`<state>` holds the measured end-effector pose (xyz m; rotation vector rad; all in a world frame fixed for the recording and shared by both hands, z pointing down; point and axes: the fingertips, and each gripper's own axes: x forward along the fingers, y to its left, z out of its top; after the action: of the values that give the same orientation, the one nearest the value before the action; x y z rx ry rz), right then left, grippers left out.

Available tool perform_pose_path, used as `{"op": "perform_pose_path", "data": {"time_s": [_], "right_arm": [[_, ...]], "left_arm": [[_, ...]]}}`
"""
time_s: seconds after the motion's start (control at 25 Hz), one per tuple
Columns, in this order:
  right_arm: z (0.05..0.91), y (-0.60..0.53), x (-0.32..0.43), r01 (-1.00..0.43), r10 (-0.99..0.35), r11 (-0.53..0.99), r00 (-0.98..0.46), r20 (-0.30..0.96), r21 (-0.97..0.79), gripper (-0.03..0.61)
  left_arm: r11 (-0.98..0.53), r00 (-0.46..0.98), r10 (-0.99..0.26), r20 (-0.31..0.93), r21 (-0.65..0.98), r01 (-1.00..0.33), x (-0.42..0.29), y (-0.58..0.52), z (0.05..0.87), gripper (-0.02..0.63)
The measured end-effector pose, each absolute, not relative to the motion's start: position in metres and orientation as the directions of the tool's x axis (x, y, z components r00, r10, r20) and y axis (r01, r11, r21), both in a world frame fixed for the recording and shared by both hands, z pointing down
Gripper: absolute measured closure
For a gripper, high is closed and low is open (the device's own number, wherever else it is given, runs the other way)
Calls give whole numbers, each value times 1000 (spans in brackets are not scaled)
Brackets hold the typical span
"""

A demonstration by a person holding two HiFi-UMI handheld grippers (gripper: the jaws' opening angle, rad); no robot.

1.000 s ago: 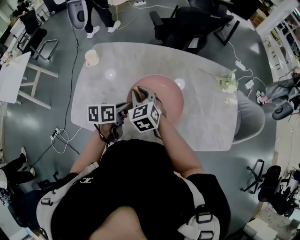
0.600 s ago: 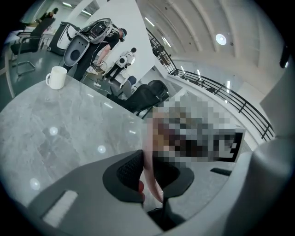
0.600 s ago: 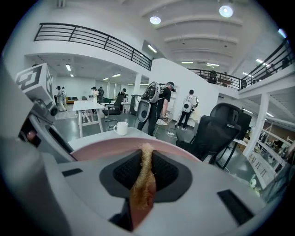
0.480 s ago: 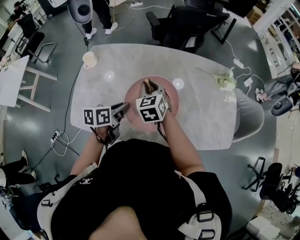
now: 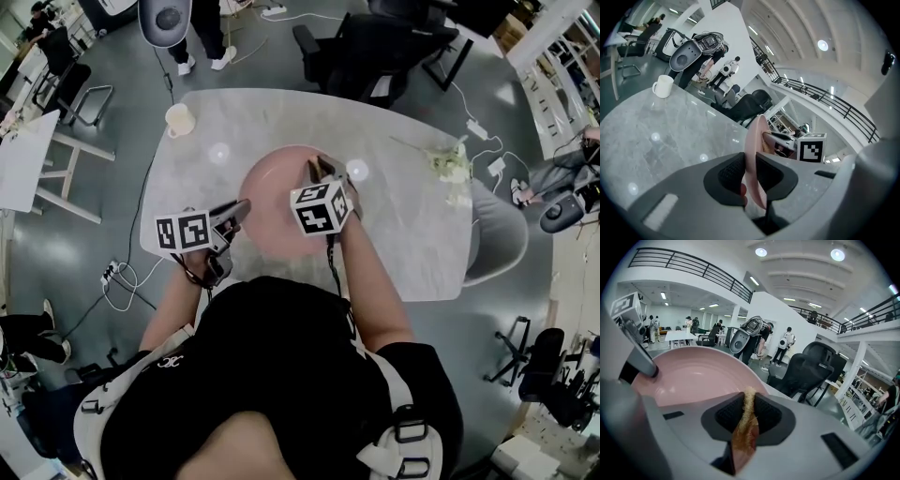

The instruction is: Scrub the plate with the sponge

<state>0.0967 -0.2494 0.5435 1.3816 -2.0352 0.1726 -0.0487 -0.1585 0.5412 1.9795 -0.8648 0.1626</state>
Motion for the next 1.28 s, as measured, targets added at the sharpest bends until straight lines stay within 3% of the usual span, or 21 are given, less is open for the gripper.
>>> {"op": "perform_pose_path", "data": {"time_s": [0.56,1.28], "right_arm": [[572,-228,104,-863,-725,446,-192,661,239,514],[585,-186,22,-792,-549,610,-398,735,26,514]], "left_arm": [[-221,684,-603,411,738,-638,-79,-185,538,552],[-58,593,-710,379,808,-586,-112,-207,547,548]]}}
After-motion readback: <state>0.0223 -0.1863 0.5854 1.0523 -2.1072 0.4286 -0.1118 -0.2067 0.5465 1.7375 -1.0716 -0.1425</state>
